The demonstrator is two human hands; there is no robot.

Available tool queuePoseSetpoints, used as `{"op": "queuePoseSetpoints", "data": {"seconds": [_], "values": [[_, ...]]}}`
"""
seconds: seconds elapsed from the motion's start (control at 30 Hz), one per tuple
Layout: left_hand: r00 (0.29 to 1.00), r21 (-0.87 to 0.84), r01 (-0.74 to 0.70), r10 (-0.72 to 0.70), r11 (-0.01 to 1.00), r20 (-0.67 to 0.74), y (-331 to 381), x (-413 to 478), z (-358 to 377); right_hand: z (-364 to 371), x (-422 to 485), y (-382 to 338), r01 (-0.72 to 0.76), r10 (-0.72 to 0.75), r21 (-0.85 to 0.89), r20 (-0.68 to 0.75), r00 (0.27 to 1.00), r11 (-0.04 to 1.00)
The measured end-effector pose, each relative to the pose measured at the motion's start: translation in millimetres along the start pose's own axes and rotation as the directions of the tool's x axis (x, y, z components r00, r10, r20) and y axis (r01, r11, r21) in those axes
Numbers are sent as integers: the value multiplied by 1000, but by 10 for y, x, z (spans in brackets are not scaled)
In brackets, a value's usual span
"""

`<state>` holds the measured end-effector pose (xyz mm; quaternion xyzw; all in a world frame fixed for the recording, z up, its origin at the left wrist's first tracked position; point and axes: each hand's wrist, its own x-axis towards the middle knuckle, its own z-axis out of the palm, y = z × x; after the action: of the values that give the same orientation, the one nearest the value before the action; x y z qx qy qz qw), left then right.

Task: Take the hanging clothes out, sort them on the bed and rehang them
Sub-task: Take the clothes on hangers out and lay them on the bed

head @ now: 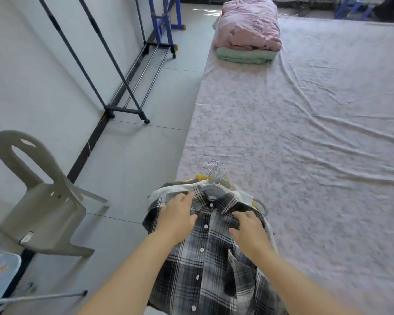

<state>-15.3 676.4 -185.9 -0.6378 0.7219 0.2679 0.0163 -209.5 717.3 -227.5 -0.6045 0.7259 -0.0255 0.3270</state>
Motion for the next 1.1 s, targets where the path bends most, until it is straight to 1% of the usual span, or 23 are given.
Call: {"op": "queuePoseSetpoints", "data": {"seconds": [0.07,0.13,0.27,0.37,0.47,0.6,0.67,0.8,0.97,1.1], "values": [[999,48,-30,28,998,29,22,2,-23,-26,-106,26,-21,21,-31,-4,1000,999],[995,102,-72,65,992,74,39,17,-52,-56,-217,50,-45,44,-11,-18,999,999],[966,210,-216,177,953,191,102,62,-119,-119,-537,106,-109,111,27,-71,991,994],[918,288,-351,267,891,294,196,58,-149,-121,-888,130,-246,257,95,-123,959,965],[835,348,-528,398,775,381,324,-6,-121,-37,-1345,102,-389,421,182,-195,886,903],[688,394,-719,504,573,523,544,-298,-51,242,-2048,-13,-544,618,315,-225,753,777],[609,390,-792,557,470,565,656,-511,17,417,-2429,-71,-606,702,372,-228,675,703],[418,317,-908,631,274,653,875,-1064,253,831,-3251,-204,-716,852,466,-219,476,520],[175,215,-976,666,22,726,1151,-1925,651,1410,-4264,-359,-747,956,596,-183,231,295],[8,137,-977,618,-161,786,1275,-2800,990,1927,-5143,-592,-715,992,691,-126,25,105]]}}
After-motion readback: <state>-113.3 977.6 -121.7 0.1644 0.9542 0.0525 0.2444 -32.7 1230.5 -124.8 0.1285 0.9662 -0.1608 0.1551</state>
